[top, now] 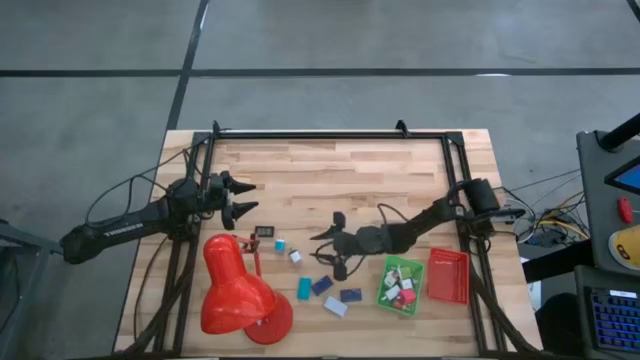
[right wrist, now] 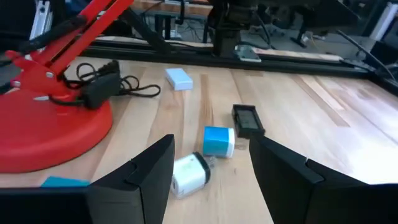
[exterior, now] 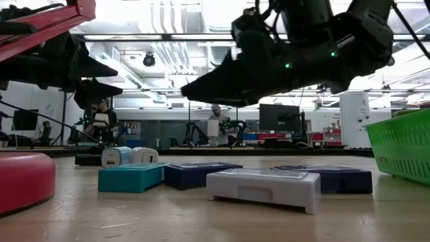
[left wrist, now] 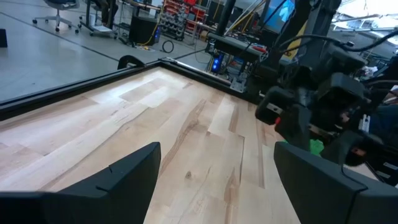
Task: Pick & Place Office items
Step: Put the white charger adapter into the green basket
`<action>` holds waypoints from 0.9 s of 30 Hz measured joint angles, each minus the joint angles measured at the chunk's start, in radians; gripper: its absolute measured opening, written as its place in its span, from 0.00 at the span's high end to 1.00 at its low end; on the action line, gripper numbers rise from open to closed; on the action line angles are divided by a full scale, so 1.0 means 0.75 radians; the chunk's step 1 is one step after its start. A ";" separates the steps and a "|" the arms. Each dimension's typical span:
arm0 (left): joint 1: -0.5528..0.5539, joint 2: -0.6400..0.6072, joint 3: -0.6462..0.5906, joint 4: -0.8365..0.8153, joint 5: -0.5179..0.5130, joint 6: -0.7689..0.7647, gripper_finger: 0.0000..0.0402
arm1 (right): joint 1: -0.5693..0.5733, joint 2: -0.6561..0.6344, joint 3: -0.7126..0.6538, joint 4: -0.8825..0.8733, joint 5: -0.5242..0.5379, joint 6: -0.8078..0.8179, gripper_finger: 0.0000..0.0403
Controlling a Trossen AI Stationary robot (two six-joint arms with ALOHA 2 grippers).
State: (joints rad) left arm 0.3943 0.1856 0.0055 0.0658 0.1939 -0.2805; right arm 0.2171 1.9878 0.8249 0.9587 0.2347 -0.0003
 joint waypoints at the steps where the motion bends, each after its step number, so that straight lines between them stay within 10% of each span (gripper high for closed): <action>1: 0.000 0.001 0.000 0.000 0.000 0.000 0.20 | 0.000 0.020 0.020 0.003 0.000 -0.009 0.49; 27: -0.001 0.001 0.000 0.001 0.000 0.000 0.20 | -0.020 0.232 0.536 -0.614 -0.196 -0.181 0.49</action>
State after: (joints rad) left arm 0.3939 0.1862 0.0051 0.0662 0.1940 -0.2802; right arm 0.2020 2.1620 1.2268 0.4984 0.0875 -0.1362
